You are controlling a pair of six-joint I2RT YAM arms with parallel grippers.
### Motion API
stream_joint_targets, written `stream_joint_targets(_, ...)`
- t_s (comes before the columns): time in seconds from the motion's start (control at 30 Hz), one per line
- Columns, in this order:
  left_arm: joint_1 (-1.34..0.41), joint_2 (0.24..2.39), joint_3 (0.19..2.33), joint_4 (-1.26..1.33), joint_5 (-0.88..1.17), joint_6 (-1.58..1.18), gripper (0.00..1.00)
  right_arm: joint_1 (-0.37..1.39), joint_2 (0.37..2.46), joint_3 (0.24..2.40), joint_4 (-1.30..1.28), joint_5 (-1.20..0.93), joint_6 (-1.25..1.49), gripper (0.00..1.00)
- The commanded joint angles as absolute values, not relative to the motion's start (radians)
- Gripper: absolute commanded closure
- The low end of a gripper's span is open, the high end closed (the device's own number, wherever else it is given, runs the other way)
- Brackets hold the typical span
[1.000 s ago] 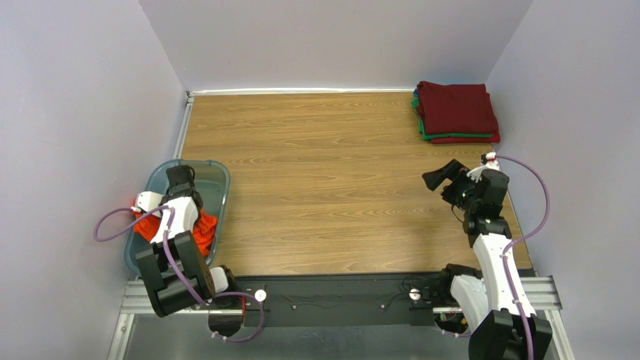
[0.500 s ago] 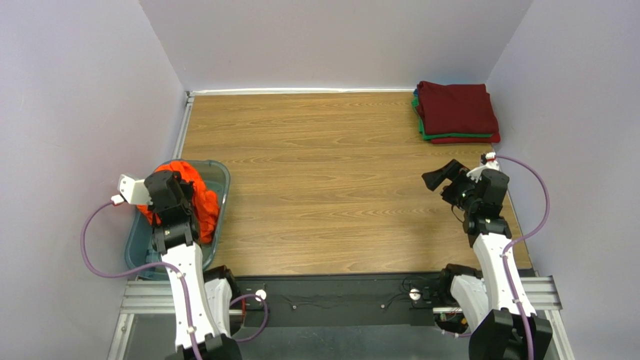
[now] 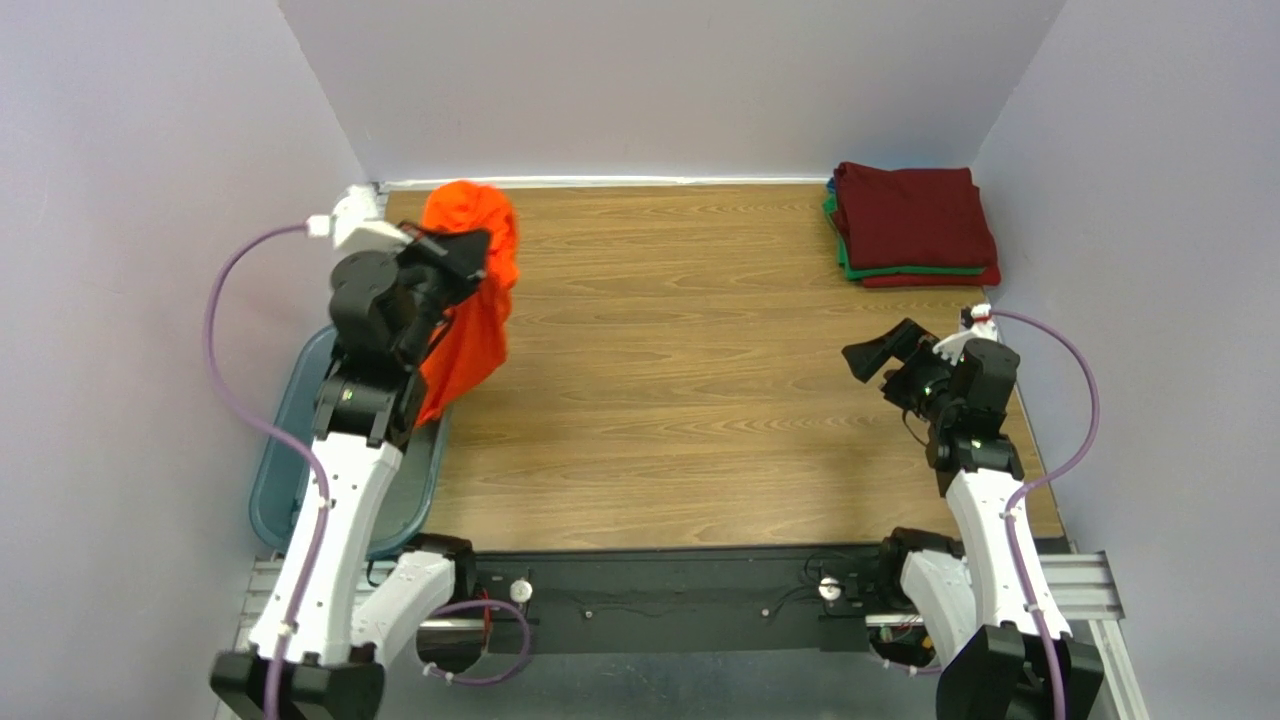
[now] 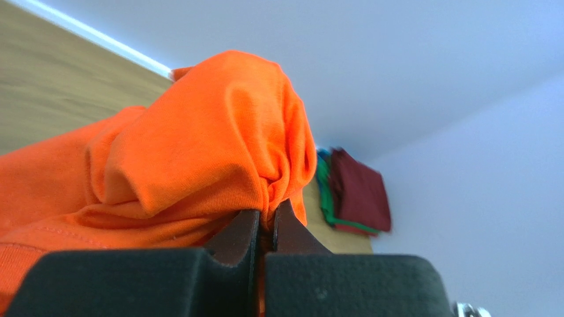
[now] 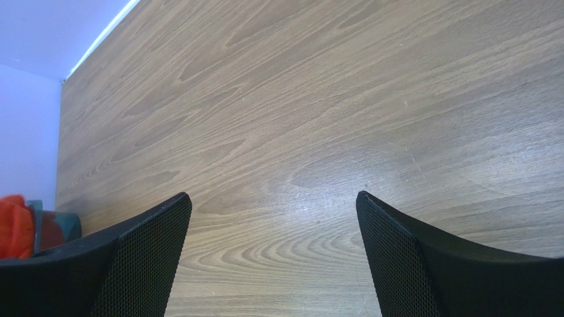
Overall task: Fold and stack the t-shirts
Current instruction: Grab the tshirt from the pile, then move the tshirt to the center of the board
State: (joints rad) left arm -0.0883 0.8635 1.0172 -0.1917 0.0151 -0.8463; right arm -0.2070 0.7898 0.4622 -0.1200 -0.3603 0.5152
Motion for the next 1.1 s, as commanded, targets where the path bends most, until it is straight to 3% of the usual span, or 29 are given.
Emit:
stream_joint_targets(0.0,-0.306,0.977,1.159,-0.089,-0.041,-0.761,1.0,-0.21,0.773,0.454,-0.1,-0.367,0.506,0.0)
stream_joint_targets(0.13,-0.508,1.086,1.276,-0.034,-0.077,-0.646,1.0,-0.21,0.781,0.451,-0.1,-0.374,0.509,0.0)
stream_joint_targets(0.37,-0.698,1.25,1.359,0.051,0.017,-0.535,1.0,-0.21,0.77,0.443,-0.1,-0.364,0.508,0.0)
stream_joint_targets(0.47,-0.704,1.27,1.313,0.066,0.009,-0.552,1.0,-0.21,0.77,0.442,-0.101,-0.362,0.5,0.0)
stream_joint_targets(0.63,-0.698,1.266,1.169,0.045,-0.224,-0.574,1.0,-0.21,0.781,0.448,-0.098,-0.354,0.494,0.0)
stream_joint_targets(0.67,-0.678,1.266,1.111,0.025,-0.263,-0.586,0.89,-0.21,0.793,0.452,-0.1,-0.38,0.479,0.0)
stream_joint_targets(0.73,-0.643,1.273,1.059,-0.003,-0.29,-0.626,0.42,-0.21,0.807,0.456,-0.095,-0.406,0.465,0.0)
stream_joint_targets(0.77,-0.625,1.285,1.013,-0.036,-0.294,-0.656,0.13,-0.206,0.824,0.459,-0.094,-0.405,0.454,0.0)
stream_joint_targets(0.8,-0.582,1.292,0.994,-0.081,-0.288,-0.675,0.02,-0.18,0.827,0.459,-0.094,-0.39,0.451,0.0)
stream_joint_targets(1.07,-0.541,1.266,0.801,-0.12,-0.203,-0.727,0.02,-0.005,0.891,0.511,-0.208,-0.103,0.465,0.0)
